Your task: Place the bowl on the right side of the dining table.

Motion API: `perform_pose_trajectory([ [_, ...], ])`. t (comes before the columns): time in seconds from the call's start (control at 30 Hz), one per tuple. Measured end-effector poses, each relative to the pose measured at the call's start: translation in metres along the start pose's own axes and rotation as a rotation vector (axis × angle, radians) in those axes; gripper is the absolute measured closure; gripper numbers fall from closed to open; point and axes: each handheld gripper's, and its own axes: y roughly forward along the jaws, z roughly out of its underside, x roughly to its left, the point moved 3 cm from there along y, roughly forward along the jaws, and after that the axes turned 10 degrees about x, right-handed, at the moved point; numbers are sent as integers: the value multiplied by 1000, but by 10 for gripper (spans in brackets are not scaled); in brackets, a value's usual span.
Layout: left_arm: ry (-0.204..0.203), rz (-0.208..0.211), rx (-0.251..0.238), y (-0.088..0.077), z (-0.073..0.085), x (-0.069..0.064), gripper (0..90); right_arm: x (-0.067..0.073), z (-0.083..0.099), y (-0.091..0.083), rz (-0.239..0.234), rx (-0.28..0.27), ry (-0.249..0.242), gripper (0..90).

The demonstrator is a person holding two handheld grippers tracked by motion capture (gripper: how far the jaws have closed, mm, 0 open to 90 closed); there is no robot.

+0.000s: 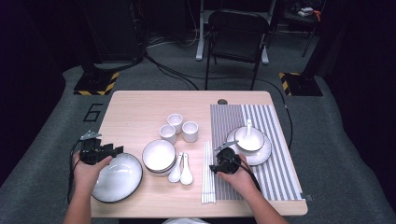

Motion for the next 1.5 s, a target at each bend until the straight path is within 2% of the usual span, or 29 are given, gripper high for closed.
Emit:
perform_pose_trajectory([
  [0.07,1,5,3,0,0,0,444,0,0,0,23,-1,-17,572],
  [0.2,1,11,5,0,1,2,444,-1,0,0,19,-3,-14,572],
  [0.23,-15,16,0,0,1,2,443,-1,0,0,18,-3,-9,573],
  [0.33,-3,4,-4,0,1,4,444,-2,1,-1,17,1,-5,576],
  [0.37,-19,8,-14,0,1,3,444,-2,1,-1,16,1,-5,577],
  [0.5,-15,5,-9,-2,1,3,444,-3,1,-1,19,5,-5,581],
  [0.63,-18,-1,-25,-3,0,4,444,-5,2,-3,18,11,6,585],
  [0.73,-21,2,-16,-4,1,4,444,-7,3,-4,26,18,25,588],
  [0.83,-25,0,-31,-5,1,3,444,-7,4,-6,22,26,49,591],
  [0.9,-18,-1,-34,-5,0,3,444,-7,3,-7,24,39,48,590],
  [0.93,-10,-4,-30,-6,0,3,444,-6,4,-8,42,51,34,588],
  [0.97,-19,2,-35,-7,-1,3,444,-6,5,-10,48,59,34,589],
  [1.03,-11,1,-36,-8,0,4,444,-6,7,-14,54,54,31,589],
  [1.1,-19,-2,-37,-9,0,5,444,-5,11,-18,40,47,41,590],
  [1.17,-31,1,-40,-10,0,4,444,-3,14,-21,45,40,46,589],
  [1.27,-16,-1,-39,-10,0,5,444,4,17,-24,38,14,50,576],
  [1.33,-31,0,-43,-10,0,4,444,8,18,-24,38,15,38,569],
  [1.43,-20,-3,-38,-10,0,6,444,14,19,-23,52,14,17,568],
  [1.5,-32,-2,-43,-10,0,5,444,15,20,-22,58,15,9,571],
])
